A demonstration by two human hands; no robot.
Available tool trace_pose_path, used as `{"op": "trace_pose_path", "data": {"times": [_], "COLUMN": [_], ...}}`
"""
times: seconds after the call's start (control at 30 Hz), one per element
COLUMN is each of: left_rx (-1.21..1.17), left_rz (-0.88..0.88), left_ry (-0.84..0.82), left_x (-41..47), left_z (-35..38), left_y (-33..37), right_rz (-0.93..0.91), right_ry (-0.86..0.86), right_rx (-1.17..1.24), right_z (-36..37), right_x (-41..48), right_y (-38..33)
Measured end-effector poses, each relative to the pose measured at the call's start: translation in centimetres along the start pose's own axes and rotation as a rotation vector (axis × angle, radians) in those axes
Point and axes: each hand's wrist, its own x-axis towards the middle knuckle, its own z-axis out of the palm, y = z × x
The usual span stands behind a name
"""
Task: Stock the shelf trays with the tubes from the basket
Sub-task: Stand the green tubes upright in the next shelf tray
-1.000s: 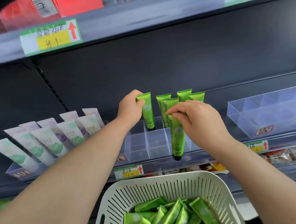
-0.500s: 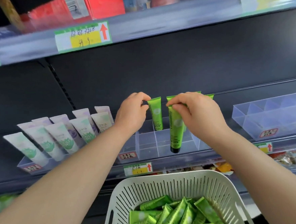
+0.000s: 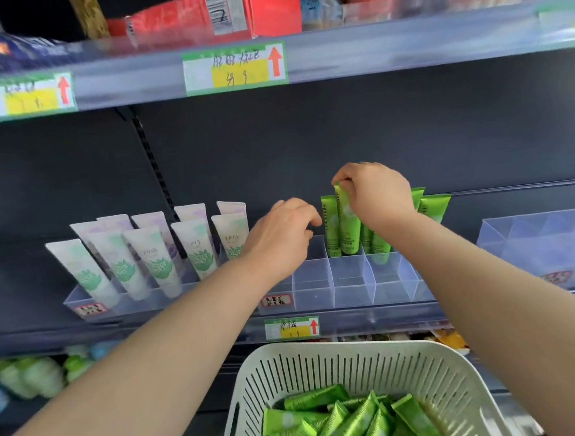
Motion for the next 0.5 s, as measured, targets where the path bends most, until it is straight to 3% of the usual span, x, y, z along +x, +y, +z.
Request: {"op": "trace_pose_path", "data": {"times": [0.2,0.5], "left_rx": [-0.013,-0.034], "left_rz": [-0.006,0.03], "left_ry": [0.011,0.033], "left_x": [-0.2,-2.3], "left_z": [0.5,1.2], "left_y": [0.1,0.8], "right_rz": [-0.015,-0.152], "right_ry": [-0.089,0.103], "right_rx": [-0.049,-0.042], "right_z": [1.5,-0.6], "right_x": [-0.5,-3.6], "right_y": [0.4,0.0]}}
